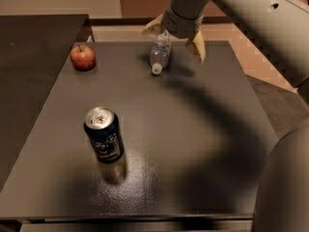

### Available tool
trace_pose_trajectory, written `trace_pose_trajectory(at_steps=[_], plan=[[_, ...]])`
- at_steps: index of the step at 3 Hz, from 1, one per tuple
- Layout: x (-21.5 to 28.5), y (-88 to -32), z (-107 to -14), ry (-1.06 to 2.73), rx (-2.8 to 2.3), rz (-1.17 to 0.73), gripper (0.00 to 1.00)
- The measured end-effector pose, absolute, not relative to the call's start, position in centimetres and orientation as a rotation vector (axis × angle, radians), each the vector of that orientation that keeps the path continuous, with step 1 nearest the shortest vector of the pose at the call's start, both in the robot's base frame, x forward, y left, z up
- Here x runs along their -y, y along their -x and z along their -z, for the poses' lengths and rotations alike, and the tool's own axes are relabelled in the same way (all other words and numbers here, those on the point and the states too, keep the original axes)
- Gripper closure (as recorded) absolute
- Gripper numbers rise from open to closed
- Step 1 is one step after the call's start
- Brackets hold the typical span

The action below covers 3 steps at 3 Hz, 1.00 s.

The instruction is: Move blue plastic bottle near pepsi can

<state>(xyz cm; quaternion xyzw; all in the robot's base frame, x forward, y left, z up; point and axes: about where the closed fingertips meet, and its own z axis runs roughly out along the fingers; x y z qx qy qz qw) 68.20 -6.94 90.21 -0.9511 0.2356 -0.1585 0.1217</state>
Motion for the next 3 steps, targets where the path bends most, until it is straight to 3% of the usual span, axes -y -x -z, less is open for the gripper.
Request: trace_pose_trajectory(at_steps=[3], plan=[[5.7,-72.3,-85.4,2.982,-0.502,0.493,0.00]])
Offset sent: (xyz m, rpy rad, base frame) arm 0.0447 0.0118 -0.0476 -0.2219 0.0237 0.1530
